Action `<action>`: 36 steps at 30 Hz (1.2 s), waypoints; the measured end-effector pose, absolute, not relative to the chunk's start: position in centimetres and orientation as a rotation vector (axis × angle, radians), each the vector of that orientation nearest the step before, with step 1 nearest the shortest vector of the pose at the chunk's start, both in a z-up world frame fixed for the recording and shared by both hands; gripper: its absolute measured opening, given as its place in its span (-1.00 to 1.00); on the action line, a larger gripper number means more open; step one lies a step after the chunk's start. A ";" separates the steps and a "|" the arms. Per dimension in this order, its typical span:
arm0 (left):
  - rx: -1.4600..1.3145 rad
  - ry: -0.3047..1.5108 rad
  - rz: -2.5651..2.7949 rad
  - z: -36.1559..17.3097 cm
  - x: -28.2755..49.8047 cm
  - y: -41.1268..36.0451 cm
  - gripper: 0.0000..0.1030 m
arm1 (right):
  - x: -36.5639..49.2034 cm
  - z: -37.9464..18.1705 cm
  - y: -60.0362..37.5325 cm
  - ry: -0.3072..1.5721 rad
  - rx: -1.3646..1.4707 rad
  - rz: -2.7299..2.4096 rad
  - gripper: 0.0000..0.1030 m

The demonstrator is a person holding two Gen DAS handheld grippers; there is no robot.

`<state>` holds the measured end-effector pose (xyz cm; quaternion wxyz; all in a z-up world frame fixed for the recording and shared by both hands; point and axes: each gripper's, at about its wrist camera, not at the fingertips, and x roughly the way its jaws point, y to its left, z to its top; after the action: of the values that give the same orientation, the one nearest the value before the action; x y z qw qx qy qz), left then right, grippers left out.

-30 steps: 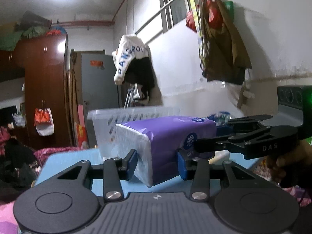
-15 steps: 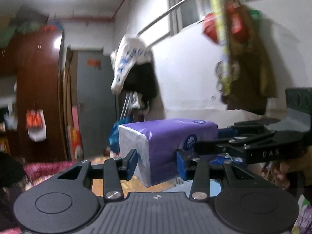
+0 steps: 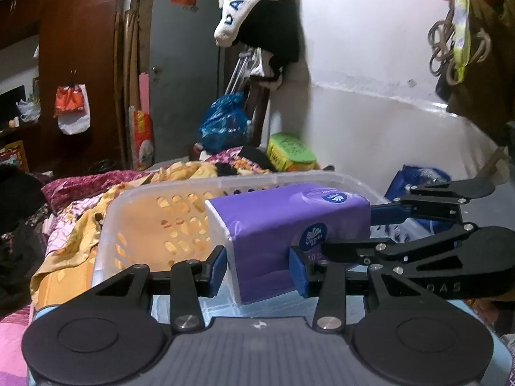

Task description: Organize objects

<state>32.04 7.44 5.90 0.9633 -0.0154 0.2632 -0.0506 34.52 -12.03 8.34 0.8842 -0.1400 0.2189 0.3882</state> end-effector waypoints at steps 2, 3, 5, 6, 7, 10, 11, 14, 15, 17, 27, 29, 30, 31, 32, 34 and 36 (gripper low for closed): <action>-0.026 0.558 -0.095 5.7 32.5 7.5 -0.03 | 34.2 7.8 -12.0 0.472 -0.334 0.798 0.02; -0.020 0.571 -0.093 5.5 32.7 7.6 0.04 | 34.1 7.7 -11.8 0.475 -0.353 0.794 0.02; 0.000 0.576 -0.086 5.3 32.8 7.4 0.04 | 33.8 7.7 -12.3 0.463 -0.362 0.792 0.02; 0.007 0.554 -0.087 5.4 32.4 7.4 0.06 | 33.6 7.8 -12.4 0.445 -0.378 0.776 0.05; 0.000 0.529 -0.084 5.7 31.8 7.5 0.12 | 33.1 8.0 -12.5 0.423 -0.396 0.754 0.22; -0.040 0.444 -0.090 7.0 29.2 8.0 0.46 | 31.4 8.4 -13.6 0.352 -0.405 0.705 0.76; -0.051 0.412 -0.094 7.3 28.0 8.1 0.53 | 30.6 8.8 -14.5 0.323 -0.382 0.701 0.83; -0.063 0.320 -0.114 7.2 23.1 7.6 0.75 | 28.1 9.5 -18.4 0.262 -0.216 0.732 1.00; -0.064 0.290 -0.122 6.7 21.1 7.3 0.80 | 27.0 9.3 -19.7 0.252 -0.161 0.746 1.00; -0.058 0.264 -0.104 5.3 18.0 6.4 0.83 | 25.1 8.1 -22.5 0.255 -0.078 0.759 1.00; -0.095 0.232 -0.077 -1.4 9.7 4.5 0.83 | 17.9 -1.5 -29.1 0.348 0.158 0.705 1.00; -0.072 0.221 -0.052 -1.6 9.4 4.2 0.83 | 17.8 -1.0 -28.4 0.317 0.123 0.673 1.00; -0.070 0.224 -0.039 -1.8 9.3 4.1 0.83 | 17.5 -0.8 -28.3 0.296 0.124 0.676 1.00; -0.072 0.230 -0.041 -2.1 9.0 4.1 0.83 | 17.2 -0.9 -28.2 0.285 0.127 0.692 1.00; -0.076 0.235 -0.050 -2.5 8.8 4.2 0.83 | 16.9 -1.0 -28.2 0.284 0.122 0.708 1.00; -0.069 0.253 -0.062 -3.2 8.9 3.9 0.83 | 16.7 -1.1 -27.9 0.292 0.107 0.709 1.00; -0.057 0.263 -0.065 -3.6 9.2 3.6 0.83 | 17.0 -1.4 -27.9 0.311 0.105 0.699 0.98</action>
<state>9.15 3.64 -3.61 0.9904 -0.0286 0.1313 -0.0323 16.98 -27.86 -1.44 0.9264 0.0512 0.1515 0.3409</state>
